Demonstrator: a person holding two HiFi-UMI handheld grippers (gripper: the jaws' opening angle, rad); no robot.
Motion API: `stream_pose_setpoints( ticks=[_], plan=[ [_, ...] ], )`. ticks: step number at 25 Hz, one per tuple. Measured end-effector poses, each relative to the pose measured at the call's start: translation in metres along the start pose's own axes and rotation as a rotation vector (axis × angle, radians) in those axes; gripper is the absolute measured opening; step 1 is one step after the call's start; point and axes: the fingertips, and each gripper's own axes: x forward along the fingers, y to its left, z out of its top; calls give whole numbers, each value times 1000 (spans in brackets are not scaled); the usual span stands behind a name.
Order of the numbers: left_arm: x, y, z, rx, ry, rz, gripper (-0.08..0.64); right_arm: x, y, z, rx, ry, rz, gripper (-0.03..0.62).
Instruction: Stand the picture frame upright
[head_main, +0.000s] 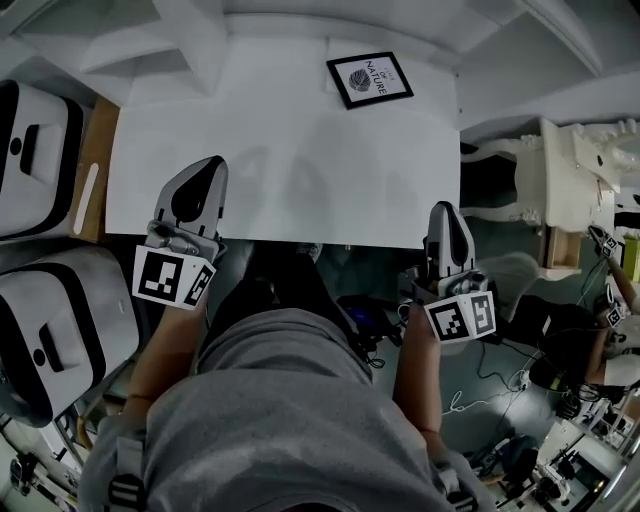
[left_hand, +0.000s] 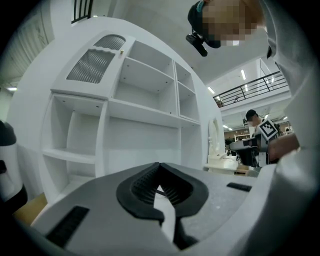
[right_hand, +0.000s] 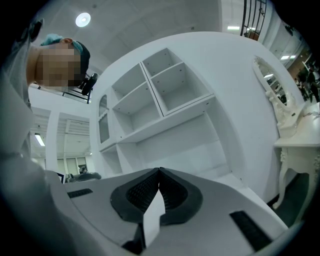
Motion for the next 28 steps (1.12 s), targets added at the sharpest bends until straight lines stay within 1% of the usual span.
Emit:
stream_pose_setpoints(
  ticks=[7, 15, 18, 22, 28],
  plan=[
    [35, -1, 5, 6, -3, 52, 6, 26, -40, 10, 6, 16, 27, 26],
    [68, -9, 9, 23, 5, 109, 6, 60, -76, 18, 23, 34, 94, 26],
    [71, -14, 8, 34, 19, 126, 6, 68, -83, 18, 26, 43, 124, 26],
    [69, -17, 6, 26, 34, 159, 6, 74, -90, 18, 37, 50, 145, 26],
    [71, -17, 3, 19, 41, 145, 6, 79, -90, 8, 61, 64, 146, 26]
  ],
)
